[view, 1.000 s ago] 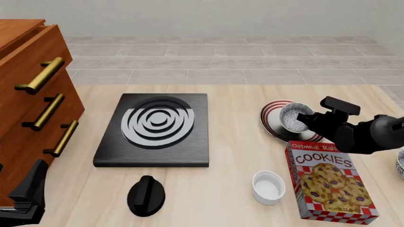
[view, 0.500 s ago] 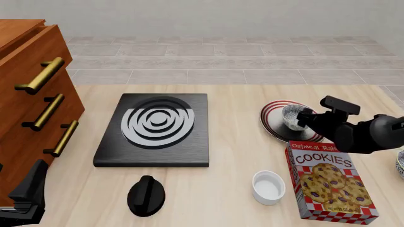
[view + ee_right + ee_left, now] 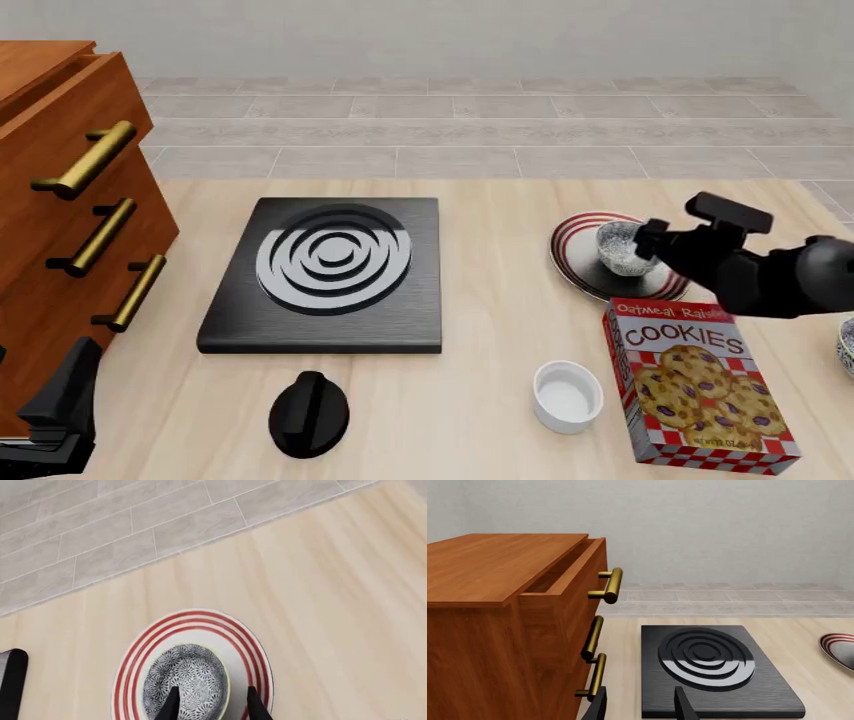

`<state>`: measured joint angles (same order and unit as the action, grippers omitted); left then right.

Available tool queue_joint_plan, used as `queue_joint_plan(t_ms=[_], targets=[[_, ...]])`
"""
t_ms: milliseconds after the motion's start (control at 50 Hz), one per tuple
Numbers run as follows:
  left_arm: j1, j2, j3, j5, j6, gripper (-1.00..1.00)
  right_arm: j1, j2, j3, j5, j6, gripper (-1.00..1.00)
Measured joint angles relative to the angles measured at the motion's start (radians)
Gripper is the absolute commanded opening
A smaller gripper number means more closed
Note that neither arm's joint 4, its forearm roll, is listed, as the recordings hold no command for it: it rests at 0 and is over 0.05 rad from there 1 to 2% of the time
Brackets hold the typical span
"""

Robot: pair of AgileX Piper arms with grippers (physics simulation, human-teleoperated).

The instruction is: Pick the akita bowl next to the ramekin and place it on the plate.

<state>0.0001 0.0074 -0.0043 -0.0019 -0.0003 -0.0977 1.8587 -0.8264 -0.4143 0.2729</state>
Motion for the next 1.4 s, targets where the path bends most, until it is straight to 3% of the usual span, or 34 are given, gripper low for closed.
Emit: queue_joint_plan(t_ms=[1400], targets=[[0.000,0.000,0.000,0.000,0.000,1.00,-0.008,-0.246,0.057,0.094,-0.007,1.00]])
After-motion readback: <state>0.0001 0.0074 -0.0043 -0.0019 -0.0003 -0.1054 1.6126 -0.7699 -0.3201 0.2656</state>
